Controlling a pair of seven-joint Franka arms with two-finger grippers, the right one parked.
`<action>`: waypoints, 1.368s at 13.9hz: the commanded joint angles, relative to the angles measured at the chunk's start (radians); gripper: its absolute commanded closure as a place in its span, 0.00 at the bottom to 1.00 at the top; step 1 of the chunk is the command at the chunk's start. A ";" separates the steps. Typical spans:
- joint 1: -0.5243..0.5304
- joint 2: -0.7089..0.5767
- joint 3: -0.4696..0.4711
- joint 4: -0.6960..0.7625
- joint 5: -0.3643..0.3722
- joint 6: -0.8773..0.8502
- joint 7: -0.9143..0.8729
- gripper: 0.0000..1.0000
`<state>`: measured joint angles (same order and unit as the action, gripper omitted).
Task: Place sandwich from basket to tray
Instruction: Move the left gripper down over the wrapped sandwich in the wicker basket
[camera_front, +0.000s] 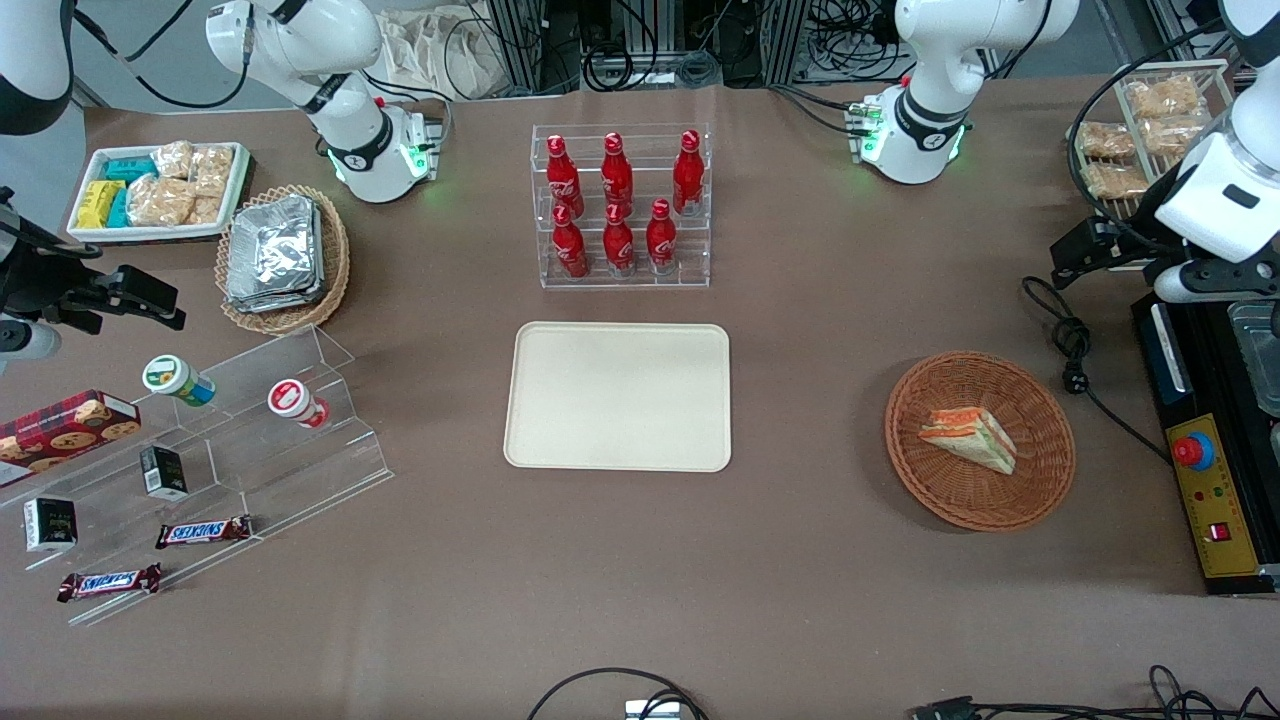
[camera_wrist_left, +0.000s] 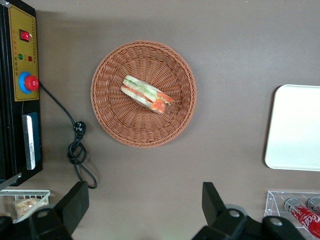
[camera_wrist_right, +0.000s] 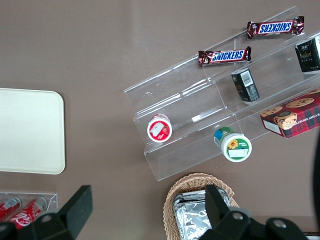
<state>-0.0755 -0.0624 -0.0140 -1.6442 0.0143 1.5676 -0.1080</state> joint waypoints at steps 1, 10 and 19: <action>-0.003 -0.005 0.000 0.014 -0.010 -0.011 0.011 0.00; 0.008 0.071 0.006 -0.025 -0.033 0.126 -0.175 0.00; 0.005 0.294 0.008 -0.084 -0.010 0.336 -0.783 0.00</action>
<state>-0.0709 0.2027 -0.0073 -1.7060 -0.0014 1.8590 -0.8233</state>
